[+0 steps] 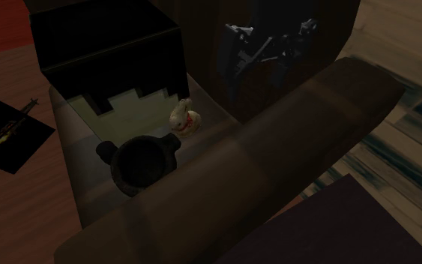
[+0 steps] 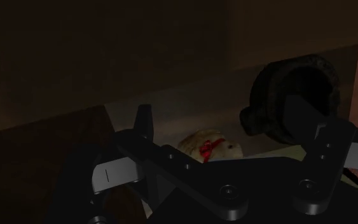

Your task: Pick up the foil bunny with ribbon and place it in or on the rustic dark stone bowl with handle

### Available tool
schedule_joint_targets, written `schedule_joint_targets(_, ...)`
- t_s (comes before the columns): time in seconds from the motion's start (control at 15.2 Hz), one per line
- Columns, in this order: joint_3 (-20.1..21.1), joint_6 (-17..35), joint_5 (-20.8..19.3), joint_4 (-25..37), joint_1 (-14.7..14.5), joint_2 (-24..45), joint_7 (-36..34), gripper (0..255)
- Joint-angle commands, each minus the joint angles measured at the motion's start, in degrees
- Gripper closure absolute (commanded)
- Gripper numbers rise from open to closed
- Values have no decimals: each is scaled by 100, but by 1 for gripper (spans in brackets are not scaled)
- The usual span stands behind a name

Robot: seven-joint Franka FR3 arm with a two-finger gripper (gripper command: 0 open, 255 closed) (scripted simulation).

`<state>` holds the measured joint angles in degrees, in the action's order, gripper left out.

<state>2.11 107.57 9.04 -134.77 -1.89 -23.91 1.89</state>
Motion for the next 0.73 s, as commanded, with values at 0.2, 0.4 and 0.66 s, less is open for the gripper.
schedule_joint_targets(0.2, -48, 539, 241, 595, -88, 1166, 332, 0)
schedule_joint_targets(0.4, -51, 751, 400, 1046, -135, 1856, 522, 0)
schedule_joint_targets(0.66, -22, 922, 607, 1754, -175, 2771, 757, 0)
